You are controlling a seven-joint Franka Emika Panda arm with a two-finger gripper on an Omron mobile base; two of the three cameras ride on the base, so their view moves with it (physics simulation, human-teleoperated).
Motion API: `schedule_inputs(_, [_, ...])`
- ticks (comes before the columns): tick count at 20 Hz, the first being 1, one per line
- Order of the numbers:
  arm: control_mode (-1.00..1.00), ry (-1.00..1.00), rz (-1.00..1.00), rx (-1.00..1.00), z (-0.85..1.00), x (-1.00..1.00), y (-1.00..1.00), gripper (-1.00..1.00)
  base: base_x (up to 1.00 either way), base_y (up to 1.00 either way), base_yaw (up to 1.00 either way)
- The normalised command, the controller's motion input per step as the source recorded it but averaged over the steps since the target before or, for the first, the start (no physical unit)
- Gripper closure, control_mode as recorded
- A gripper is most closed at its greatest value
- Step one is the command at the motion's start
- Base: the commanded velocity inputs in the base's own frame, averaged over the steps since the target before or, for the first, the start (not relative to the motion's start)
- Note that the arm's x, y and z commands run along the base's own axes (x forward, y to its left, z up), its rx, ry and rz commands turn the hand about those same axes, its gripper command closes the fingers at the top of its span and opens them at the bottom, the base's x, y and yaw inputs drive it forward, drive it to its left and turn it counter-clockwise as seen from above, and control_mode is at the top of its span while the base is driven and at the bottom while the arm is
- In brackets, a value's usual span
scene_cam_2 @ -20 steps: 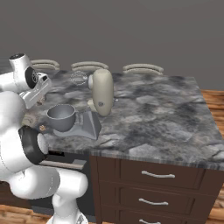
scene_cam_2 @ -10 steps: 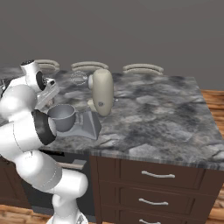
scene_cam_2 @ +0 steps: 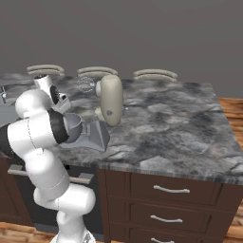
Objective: Add butter and sugar cubes to the stand mixer bowl and then turn on the stand mixer to begin making frosting.
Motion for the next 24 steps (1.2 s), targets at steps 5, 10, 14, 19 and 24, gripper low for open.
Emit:
schedule_inputs(5, [-1.0, 0.13, 0.0, 0.0, -0.38, 0.46, 0.0, 1.0, 0.0, 0.0, 0.0])
schedule_inputs(10, [-1.0, 0.09, 0.0, 0.0, -0.32, 0.37, 0.0, 1.0, 0.0, 0.0, 0.0])
schedule_inputs(14, [-1.0, 0.03, 0.0, 0.0, -0.34, 0.26, 0.0, 1.0, 0.0, 0.0, 0.0])
schedule_inputs(19, [-1.0, 0.0, 0.0, -0.01, -0.33, 0.08, 0.0, -1.0, 0.0, 0.0, 0.0])
schedule_inputs(24, [-1.0, -0.03, 0.0, 0.0, -0.09, 0.0, 0.0, -1.0, 0.0, 0.0, 0.0])
